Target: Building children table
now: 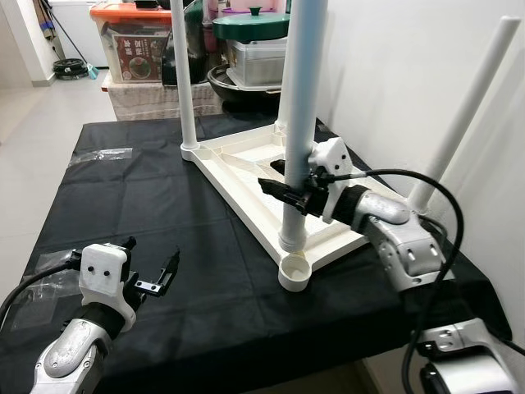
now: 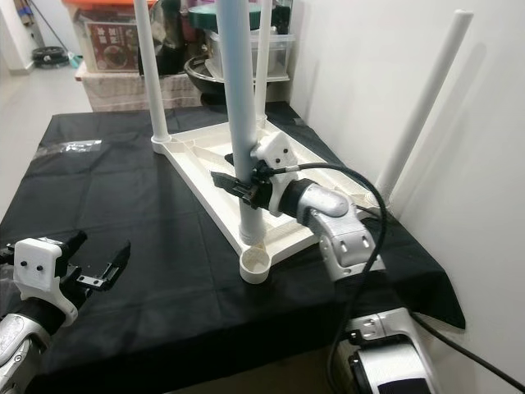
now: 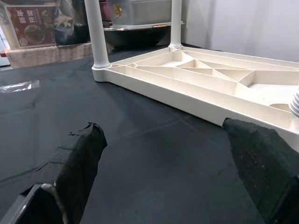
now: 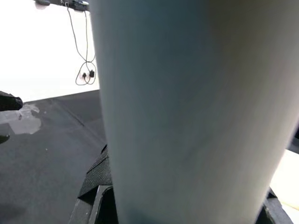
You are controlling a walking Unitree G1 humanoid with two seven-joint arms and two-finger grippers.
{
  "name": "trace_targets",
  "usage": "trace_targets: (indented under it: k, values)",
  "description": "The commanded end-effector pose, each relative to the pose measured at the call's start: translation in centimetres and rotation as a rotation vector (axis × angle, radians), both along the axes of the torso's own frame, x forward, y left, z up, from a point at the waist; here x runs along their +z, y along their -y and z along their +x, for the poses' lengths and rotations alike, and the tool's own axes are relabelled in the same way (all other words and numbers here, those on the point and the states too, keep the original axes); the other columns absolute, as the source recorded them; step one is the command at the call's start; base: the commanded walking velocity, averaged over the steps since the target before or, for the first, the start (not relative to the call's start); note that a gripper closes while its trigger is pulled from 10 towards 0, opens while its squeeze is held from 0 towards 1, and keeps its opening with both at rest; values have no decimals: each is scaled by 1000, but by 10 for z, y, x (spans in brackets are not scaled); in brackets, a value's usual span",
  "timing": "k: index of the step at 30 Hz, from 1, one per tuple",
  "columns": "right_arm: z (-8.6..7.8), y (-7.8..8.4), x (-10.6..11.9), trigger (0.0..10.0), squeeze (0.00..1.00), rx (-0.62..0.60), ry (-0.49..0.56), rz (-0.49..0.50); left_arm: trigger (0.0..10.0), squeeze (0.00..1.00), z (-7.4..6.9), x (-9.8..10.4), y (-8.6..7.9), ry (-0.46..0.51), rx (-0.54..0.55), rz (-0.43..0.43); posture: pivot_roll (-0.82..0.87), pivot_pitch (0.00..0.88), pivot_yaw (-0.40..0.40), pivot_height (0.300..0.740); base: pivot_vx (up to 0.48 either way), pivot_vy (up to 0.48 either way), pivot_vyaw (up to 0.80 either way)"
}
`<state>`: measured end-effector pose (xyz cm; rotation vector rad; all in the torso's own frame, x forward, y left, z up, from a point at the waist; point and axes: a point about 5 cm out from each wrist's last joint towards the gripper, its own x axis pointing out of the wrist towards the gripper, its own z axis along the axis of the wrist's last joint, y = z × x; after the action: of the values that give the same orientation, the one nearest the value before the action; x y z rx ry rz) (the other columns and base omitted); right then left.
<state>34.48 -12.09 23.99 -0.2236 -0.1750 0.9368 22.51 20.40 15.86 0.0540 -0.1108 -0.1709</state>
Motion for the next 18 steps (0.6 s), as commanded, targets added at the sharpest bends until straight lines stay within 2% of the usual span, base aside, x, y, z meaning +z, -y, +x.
trace_targets:
  k: [1, 6, 10, 18]
  values:
    - [-7, 8, -2, 10000, 0, 47, -8, -37, 10000, 0, -1, 1, 1, 9, -7, -6, -13, 0, -70, 740, 0, 0, 0]
    - [-10, 8, -5, 10000, 0, 73, -15, -54, 10000, 0, -1, 1, 0, 9, -6, -7, -13, 0, -70, 740, 0, 0, 0]
    - [-22, 4, -18, 10000, 0, 164, -44, -118, 10000, 0, 0, 1, 2, 7, -13, -8, -19, 0, -63, 740, 0, 0, 0]
    - [-25, -5, -30, 10000, 0, 192, -60, -139, 10000, 0, 1, 1, 0, 10, -7, -5, -6, 0, -70, 740, 0, 0, 0]
